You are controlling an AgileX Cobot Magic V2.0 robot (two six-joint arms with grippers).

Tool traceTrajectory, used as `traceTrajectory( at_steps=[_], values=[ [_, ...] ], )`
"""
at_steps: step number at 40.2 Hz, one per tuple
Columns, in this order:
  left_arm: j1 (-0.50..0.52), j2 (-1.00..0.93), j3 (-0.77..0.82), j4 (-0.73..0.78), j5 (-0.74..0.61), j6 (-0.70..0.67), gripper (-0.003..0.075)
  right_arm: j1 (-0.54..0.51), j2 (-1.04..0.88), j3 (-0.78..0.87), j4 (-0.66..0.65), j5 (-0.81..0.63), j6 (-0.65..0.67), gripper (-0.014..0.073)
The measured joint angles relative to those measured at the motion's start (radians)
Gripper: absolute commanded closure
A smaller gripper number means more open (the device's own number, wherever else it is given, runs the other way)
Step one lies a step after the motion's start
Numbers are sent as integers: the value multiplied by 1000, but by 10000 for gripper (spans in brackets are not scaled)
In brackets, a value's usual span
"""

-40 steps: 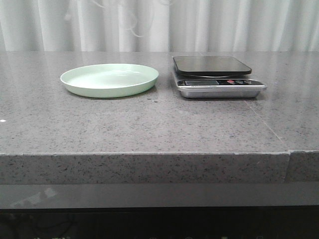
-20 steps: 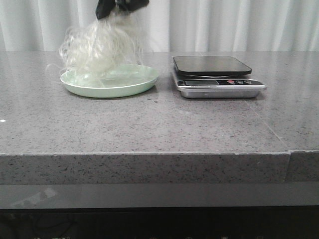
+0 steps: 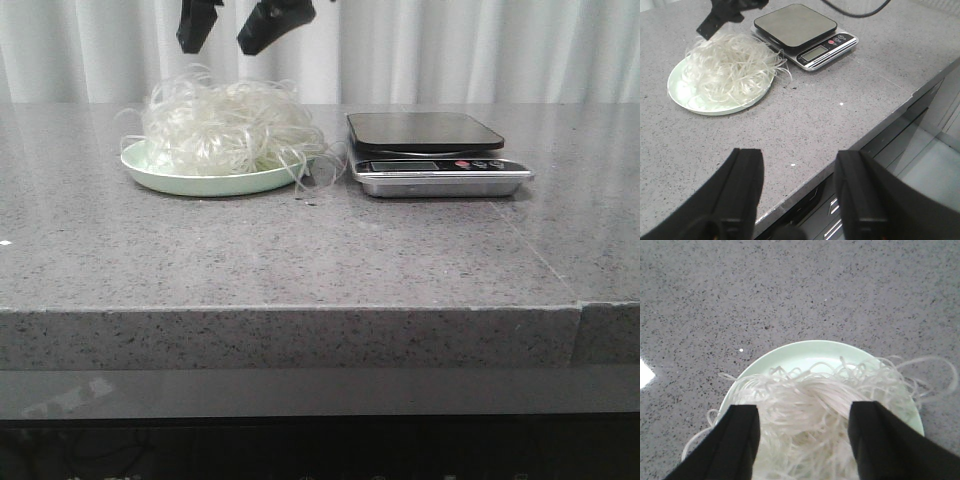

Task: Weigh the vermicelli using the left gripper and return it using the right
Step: 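Lower the vermicelli onto the green plate and open the right gripper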

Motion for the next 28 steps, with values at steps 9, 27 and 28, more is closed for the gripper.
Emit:
traceTrajectory(
  at_steps=[9,27,28],
  values=[
    [0,0,0,0,0,0,300,0,-134,-2,-81,139,25,81],
    [0,0,0,0,0,0,300,0,-565,343,-278,148,224,81],
    [0,0,0,0,0,0,300,0,-595,393,-283,130,224,81]
  ],
)
